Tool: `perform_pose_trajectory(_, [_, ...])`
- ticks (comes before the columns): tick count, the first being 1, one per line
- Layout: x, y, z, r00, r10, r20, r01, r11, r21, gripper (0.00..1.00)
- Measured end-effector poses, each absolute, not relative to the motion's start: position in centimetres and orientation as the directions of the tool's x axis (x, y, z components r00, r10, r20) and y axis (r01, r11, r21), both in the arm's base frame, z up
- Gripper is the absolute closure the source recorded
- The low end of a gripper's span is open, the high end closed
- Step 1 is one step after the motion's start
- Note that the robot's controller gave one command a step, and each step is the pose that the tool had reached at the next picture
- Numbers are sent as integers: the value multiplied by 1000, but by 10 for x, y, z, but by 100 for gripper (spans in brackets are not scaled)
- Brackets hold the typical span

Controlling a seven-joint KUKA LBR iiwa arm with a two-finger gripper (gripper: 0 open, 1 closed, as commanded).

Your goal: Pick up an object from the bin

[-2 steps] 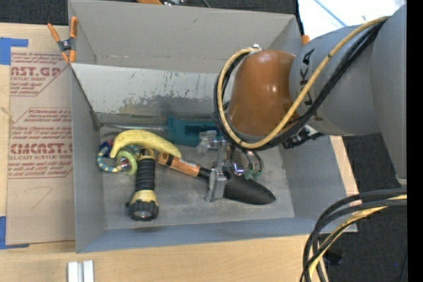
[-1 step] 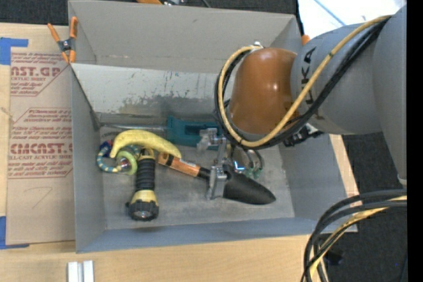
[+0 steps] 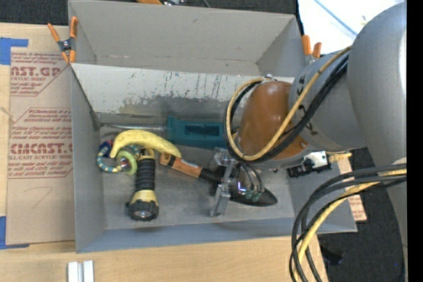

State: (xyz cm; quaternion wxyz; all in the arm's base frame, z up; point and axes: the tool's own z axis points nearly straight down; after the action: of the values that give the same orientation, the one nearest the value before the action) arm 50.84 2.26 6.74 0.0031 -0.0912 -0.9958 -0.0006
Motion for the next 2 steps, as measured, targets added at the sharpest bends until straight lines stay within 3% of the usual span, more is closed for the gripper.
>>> perform_pose_trajectory(1, [508, 15, 70, -996, 85, -3, 85, 996, 3, 0])
perform_pose_trajectory(2, [509, 21, 69, -988, 151, 1, 151, 988, 3, 0])
